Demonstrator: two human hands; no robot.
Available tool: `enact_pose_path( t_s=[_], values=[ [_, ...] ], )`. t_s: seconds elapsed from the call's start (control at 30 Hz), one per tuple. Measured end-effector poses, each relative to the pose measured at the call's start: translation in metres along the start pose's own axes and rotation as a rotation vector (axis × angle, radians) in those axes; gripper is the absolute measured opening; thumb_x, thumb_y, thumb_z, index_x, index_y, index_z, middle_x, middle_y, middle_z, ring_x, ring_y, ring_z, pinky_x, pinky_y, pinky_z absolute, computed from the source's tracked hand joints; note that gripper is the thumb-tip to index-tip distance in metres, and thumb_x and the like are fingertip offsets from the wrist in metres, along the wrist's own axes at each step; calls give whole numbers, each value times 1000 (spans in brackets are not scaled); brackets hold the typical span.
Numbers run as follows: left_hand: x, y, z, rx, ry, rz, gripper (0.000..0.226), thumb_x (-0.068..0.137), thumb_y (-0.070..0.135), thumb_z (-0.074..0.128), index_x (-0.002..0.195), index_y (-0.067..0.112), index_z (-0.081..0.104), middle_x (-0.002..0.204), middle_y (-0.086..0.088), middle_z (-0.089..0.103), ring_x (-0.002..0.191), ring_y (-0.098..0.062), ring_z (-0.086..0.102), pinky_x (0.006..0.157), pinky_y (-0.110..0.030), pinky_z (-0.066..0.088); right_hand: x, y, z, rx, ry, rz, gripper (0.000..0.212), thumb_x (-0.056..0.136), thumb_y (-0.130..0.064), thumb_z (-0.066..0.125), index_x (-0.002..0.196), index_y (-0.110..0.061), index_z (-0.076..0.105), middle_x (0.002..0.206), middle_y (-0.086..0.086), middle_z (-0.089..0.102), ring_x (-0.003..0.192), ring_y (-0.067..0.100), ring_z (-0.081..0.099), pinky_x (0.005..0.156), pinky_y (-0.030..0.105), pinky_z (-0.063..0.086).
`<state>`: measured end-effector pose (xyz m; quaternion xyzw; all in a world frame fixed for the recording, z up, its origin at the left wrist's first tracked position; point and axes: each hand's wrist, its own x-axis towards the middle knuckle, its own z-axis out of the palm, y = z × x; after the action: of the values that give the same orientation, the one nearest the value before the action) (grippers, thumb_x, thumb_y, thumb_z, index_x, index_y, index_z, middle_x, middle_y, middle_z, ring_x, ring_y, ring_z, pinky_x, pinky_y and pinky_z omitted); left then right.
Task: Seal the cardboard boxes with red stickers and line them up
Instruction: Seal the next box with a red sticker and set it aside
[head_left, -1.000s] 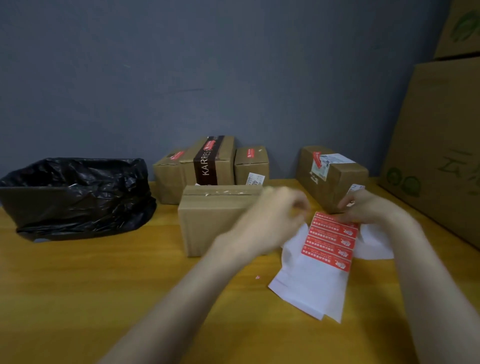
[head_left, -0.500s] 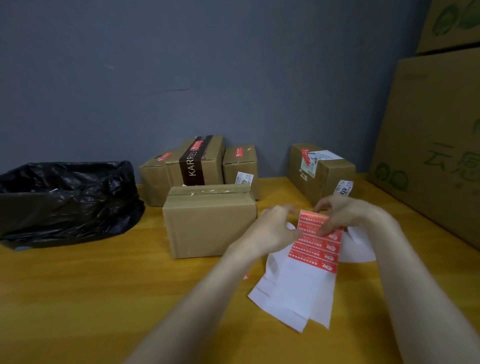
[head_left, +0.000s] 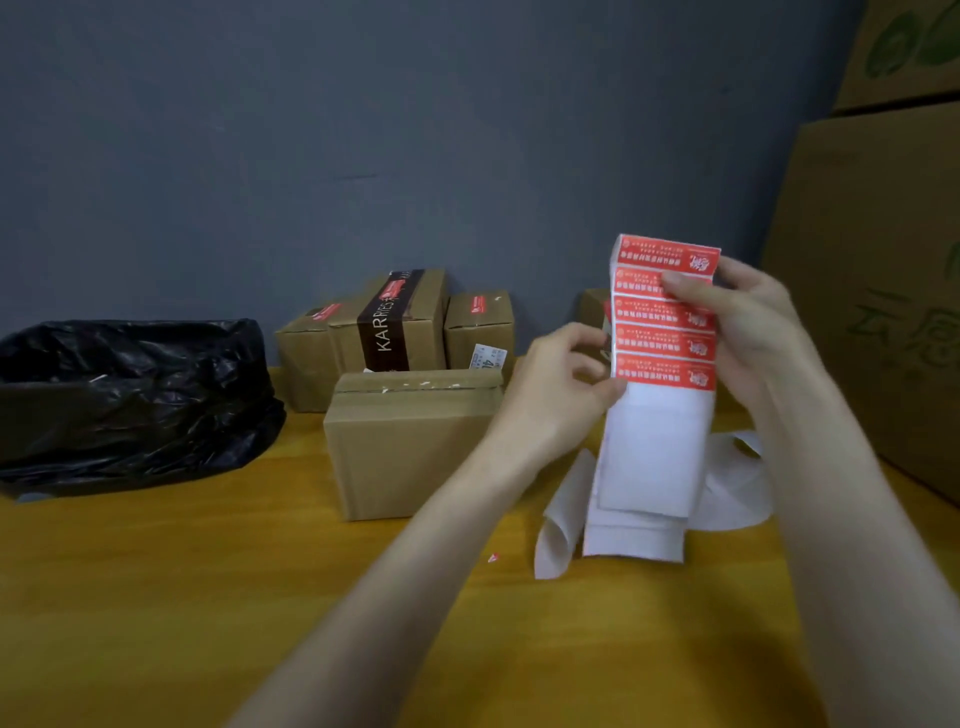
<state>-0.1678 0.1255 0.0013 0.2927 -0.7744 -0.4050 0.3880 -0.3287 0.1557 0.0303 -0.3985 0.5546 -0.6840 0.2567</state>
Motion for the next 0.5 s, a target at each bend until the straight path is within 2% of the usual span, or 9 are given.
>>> enact_pose_path(
  t_s=[0.07, 0.1, 0.17, 0.23, 0.3, 0.37, 0.4, 0.5],
  values=[
    [-1, 1, -7, -78, 36, -7, 7, 85, 11, 66, 92, 13, 65, 84, -4, 68, 82, -15, 65, 76, -28, 53, 0, 2, 7, 66, 42, 36, 41, 79, -29, 72, 117, -21, 58, 106, -1, 68, 92, 20, 68, 79, 39, 55],
    [-1, 1, -12, -128, 56, -27, 4, 85, 10, 66, 83, 14, 65, 80, -3, 68, 79, -15, 66, 74, -28, 54, -1, 3, 13, 81, 76, 52, 44, 80, -29, 72, 120, -21, 56, 108, -2, 67, 92, 19, 67, 76, 36, 55],
    [1, 1, -20, -202, 109, -62, 9, 84, 10, 67, 77, 15, 65, 79, -5, 69, 79, -18, 68, 76, -32, 57, -2, 5, 24, -22, 192, 29, 53, 81, -27, 71, 128, -23, 47, 114, -3, 58, 93, 15, 62, 68, 26, 51],
    [4, 0, -26, -234, 185, -68, 9, 83, 10, 68, 76, 15, 64, 83, -9, 70, 82, -22, 69, 77, -37, 58, -2, 7, 34, -235, 325, -135, 56, 81, -24, 72, 129, -22, 43, 122, -1, 51, 100, 12, 54, 74, 22, 47],
    [7, -4, -30, -242, 261, -54, 10, 83, 10, 69, 76, 16, 63, 85, -11, 70, 84, -24, 69, 77, -38, 58, -5, 4, 40, -339, 381, -341, 38, 82, -22, 70, 117, -21, 55, 117, -1, 56, 98, 9, 54, 78, 18, 48],
    [8, -8, -32, -250, 306, -53, 9, 83, 12, 69, 78, 17, 63, 89, -11, 70, 85, -23, 69, 74, -34, 58, -9, -3, 44, -379, 268, -436, 11, 84, -21, 67, 95, -22, 66, 94, -8, 64, 86, 4, 59, 75, 14, 50],
    [9, -9, -33, -261, 321, -60, 9, 83, 12, 69, 79, 17, 63, 90, -11, 71, 85, -24, 69, 72, -32, 57, -13, -6, 46, -407, 166, -448, 4, 85, -20, 67, 87, -24, 67, 85, -12, 64, 80, 1, 60, 72, 11, 50],
    [9, -9, -36, -332, 345, -80, 12, 83, 6, 67, 77, 15, 63, 84, -12, 70, 80, -27, 68, 67, -31, 55, -18, -8, 54, -497, -113, -440, 6, 80, -17, 71, 80, -24, 72, 76, -16, 66, 73, -8, 61, 65, 7, 48]
  ],
)
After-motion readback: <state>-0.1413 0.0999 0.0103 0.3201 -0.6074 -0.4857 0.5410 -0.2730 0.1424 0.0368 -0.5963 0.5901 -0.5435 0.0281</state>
